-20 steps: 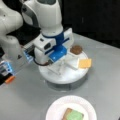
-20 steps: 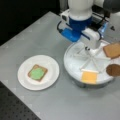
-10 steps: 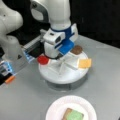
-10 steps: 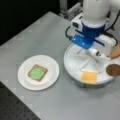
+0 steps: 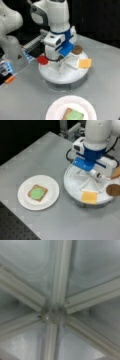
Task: Ingredient selection for cheeseburger or sandwich
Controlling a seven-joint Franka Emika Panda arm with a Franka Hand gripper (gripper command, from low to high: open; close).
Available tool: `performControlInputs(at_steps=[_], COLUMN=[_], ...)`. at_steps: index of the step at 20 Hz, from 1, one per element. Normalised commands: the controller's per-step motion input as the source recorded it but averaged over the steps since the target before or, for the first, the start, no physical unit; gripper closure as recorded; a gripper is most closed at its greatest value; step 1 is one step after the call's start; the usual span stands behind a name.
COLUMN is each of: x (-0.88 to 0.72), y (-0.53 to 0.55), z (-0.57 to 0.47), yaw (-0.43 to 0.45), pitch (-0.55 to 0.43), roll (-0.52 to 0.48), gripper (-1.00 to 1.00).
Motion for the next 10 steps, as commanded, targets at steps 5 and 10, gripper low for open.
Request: performControlInputs(at_steps=[5, 10], x=[-0.17, -0.17], y=[0.01, 0.02], z=[-0.3, -0.22], yaw=[0.055, -0.036], pitch=[-0.125, -0.117], roll=[0.076, 0.108], gripper=[-1.0, -1.0])
